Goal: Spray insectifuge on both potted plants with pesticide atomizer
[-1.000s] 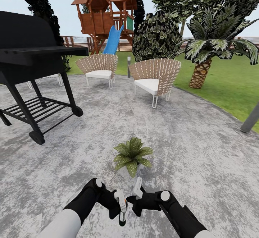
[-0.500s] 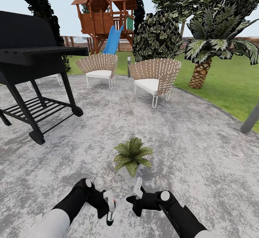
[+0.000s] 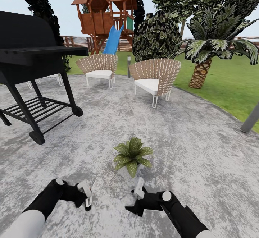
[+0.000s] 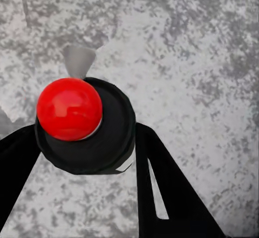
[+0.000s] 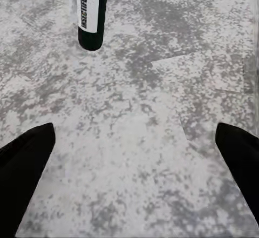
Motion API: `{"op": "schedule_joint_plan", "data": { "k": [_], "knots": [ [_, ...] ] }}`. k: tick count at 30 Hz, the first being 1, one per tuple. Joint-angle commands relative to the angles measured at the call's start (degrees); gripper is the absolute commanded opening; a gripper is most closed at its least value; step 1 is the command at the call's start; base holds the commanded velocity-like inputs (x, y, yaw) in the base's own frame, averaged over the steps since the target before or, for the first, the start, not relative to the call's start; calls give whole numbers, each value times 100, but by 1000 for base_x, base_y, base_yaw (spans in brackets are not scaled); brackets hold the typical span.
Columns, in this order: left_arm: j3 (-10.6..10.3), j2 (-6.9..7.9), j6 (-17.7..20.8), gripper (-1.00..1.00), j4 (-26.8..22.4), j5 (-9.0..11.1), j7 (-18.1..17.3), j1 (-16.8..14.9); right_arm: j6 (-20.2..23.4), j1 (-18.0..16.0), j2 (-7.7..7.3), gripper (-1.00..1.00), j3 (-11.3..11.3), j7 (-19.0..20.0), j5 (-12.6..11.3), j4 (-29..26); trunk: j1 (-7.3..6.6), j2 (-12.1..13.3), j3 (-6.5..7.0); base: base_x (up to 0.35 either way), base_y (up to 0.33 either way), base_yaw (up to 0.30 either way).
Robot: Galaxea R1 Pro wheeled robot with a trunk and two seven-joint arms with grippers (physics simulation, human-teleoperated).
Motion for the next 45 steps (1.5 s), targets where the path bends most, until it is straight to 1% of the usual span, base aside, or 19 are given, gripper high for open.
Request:
{"op": "schedule_joint_plan", "data": {
  "k": [1,3,4,6,7,9,11,12,14,15,17,18,20,25,29,38,40,42,45],
  "knots": [
    [413,-25,59,-100,5,38,149,-1,15,-2,-12,100,-13,6,28,-7,-1,-2,-5,0,0,0],
    [807,-66,58,-100,233,131,621,18,6,9,-124,100,-189,-151,27,96,-1,-2,-5,0,0,0],
    [886,-101,53,-100,485,264,973,26,-10,15,-207,100,-401,-418,17,298,-1,-2,-5,0,0,0],
    [947,-172,-57,-100,1116,697,1938,43,-208,28,-279,100,-931,-1258,0,988,-1,-2,-5,0,0,0],
    [957,-203,-353,-100,1463,956,2473,75,-536,34,-292,100,-1136,-1698,0,1424,-1,-2,-5,0,0,0],
    [964,-237,-1296,-100,2171,1421,3434,135,-1566,40,-367,100,-1333,-2552,-1,2389,-1,-2,-5,0,0,0],
    [966,-249,-1850,-100,2632,1665,4052,155,-2405,41,-480,100,-1376,-3211,-23,3207,-1,-2,-5,0,0,0],
    [967,-254,-2094,-100,2910,1776,4400,178,-2983,43,-552,100,-1394,-3613,-89,3720,-1,-2,-5,0,0,0],
    [968,-274,-2405,-100,3149,1992,4835,292,-3854,61,-609,100,-1413,-4153,-424,4308,-1,-2,-5,0,0,0],
    [968,-292,-2507,-100,3180,2101,4935,319,-4009,96,-615,100,-1416,-4258,-597,4385,-1,-2,-5,0,0,0],
    [964,-360,-2776,-100,3232,2524,5296,505,-4258,264,-608,100,-1408,-4410,-1345,4501,-1,-2,-5,0,0,0],
    [962,-377,-2811,-100,3218,2602,5376,628,-4290,289,-603,100,-1405,-4425,-1510,4513,-1,-2,-5,0,0,0],
    [965,-388,-2813,-100,3226,2649,5422,707,-4301,302,-593,100,-1404,-4426,-1601,4521,-1,-2,-5,0,0,0],
    [1060,-343,-2830,-100,3212,2940,5435,888,-4294,306,-565,100,-1420,-4445,-1693,4524,-1,-2,-5,0,0,0],
    [1071,-332,-2822,-100,3210,2978,5440,903,-4294,306,-544,100,-1420,-4443,-1936,4530,-1,-2,-5,0,0,15],
    [1076,-327,-2822,-100,3209,2992,5449,913,-4299,306,-538,100,-1419,-4462,-1982,4524,-1,-2,-5,0,0,250],
    [1076,-328,-2818,-100,3215,2990,5449,913,-4301,306,-535,100,-1415,-4658,-1984,4523,-1,-2,-5,0,0,282],
    [1081,-321,-2815,-100,3217,2983,5452,913,-4298,306,-510,100,-1405,-5167,-1982,4528,-1,-2,-5,0,0,283],
    [1123,-313,-2814,-100,3218,2981,5457,915,-4295,306,-361,100,-1390,-5500,-1961,4537,-1,-2,-5,0,0,283]
  ]
}}
